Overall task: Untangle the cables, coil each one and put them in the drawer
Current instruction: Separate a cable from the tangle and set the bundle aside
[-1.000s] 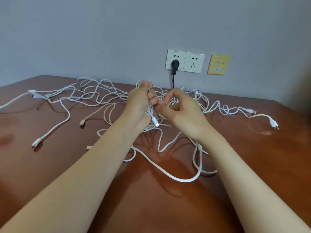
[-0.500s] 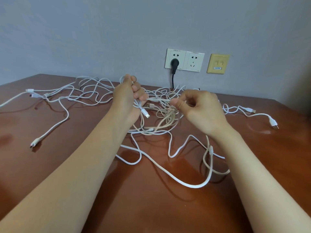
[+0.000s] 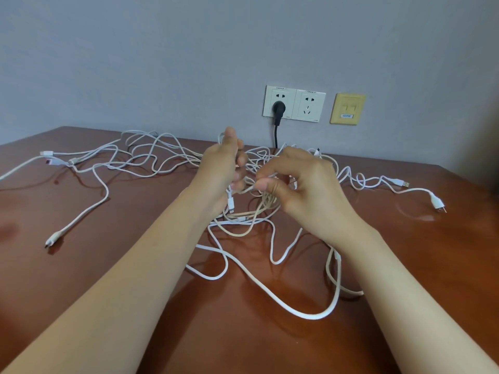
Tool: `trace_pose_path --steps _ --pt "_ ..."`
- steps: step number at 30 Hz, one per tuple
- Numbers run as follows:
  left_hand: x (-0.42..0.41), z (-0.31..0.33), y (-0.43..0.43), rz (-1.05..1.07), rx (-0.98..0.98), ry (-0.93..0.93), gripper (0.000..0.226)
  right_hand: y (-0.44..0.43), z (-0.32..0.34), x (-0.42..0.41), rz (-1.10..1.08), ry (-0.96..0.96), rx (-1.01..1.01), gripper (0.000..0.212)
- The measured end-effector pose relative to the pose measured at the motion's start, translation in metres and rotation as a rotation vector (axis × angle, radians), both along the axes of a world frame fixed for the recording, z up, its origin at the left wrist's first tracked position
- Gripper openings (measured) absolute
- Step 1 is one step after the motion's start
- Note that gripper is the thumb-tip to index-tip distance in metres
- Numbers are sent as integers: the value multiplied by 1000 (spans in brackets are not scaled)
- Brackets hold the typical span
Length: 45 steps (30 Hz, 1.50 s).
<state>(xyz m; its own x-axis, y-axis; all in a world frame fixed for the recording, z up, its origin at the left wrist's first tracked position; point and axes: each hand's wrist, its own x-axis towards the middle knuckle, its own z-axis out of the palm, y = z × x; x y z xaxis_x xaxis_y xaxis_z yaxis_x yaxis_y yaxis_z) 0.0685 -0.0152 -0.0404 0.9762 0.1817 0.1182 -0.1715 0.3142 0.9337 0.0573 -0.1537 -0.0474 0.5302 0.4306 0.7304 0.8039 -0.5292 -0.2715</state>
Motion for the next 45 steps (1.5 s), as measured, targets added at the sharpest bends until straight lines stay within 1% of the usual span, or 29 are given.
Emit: trace_pose_path --steps 3,6,7,9,10,11,12,13,15,16,18,21,24,25,26,29,31,33,35,40,42,44,45 --pt "-5 -1 -7 13 132 7 43 6 -2 -5 21 41 -18 11" --pt "-7 -2 -11 -16 279 59 60 9 -1 -8 5 112 37 9" --pt "-8 -3 -12 -58 279 80 63 10 1 -9 -4 161 63 16" --pt "-10 -5 -16 -208 259 76 67 9 2 -10 -16 226 82 31" --pt "-14 -8 -17 -283 277 56 69 9 3 -11 -9 241 91 32" --pt "-10 -8 -22 -324 283 20 69 9 5 -12 17 260 126 28" --pt "-7 -8 -27 -354 303 -41 67 9 7 -12 48 294 186 24" --pt "-7 -5 -32 -381 297 -74 65 7 8 -10 67 322 232 24" --pt "-5 -1 -31 -406 366 -28 80 -1 9 -3 71 307 223 40" --pt "-7 -2 -27 -444 486 -2 73 -5 8 1 78 320 218 46" --pt "-13 -7 -21 -522 647 0 48 -12 8 6 120 414 263 45" --pt "-21 -8 -17 -605 633 -47 35 -17 11 10 179 538 423 38" --pt "-20 -8 -19 -640 602 -76 40 -27 14 15 238 627 618 33" --pt "-20 -8 -19 -632 587 -87 41 -28 14 15 250 639 630 33" --pt "-20 -10 -19 -614 591 -102 39 -28 12 15 238 629 597 32" --pt "-18 -9 -16 -512 558 -114 37 -22 4 14 114 513 377 29" --pt "-17 -5 -13 -432 455 -119 38 -19 4 15 41 428 247 24" --pt "-16 0 -9 -361 330 -134 39 -19 4 15 -1 396 150 28" --pt "-13 0 -7 -298 264 -152 39 -20 3 15 -28 383 115 32" --pt "-9 1 -8 -182 176 -150 39 -22 2 18 -108 336 100 22" --pt "-7 1 -7 -112 218 -149 39 -25 2 17 -116 313 90 20" --pt "-3 -4 -6 3 440 -176 40 -24 -1 15 -126 249 61 20" --pt "-2 -7 -6 52 563 -197 40 -23 -2 13 -135 215 53 23"
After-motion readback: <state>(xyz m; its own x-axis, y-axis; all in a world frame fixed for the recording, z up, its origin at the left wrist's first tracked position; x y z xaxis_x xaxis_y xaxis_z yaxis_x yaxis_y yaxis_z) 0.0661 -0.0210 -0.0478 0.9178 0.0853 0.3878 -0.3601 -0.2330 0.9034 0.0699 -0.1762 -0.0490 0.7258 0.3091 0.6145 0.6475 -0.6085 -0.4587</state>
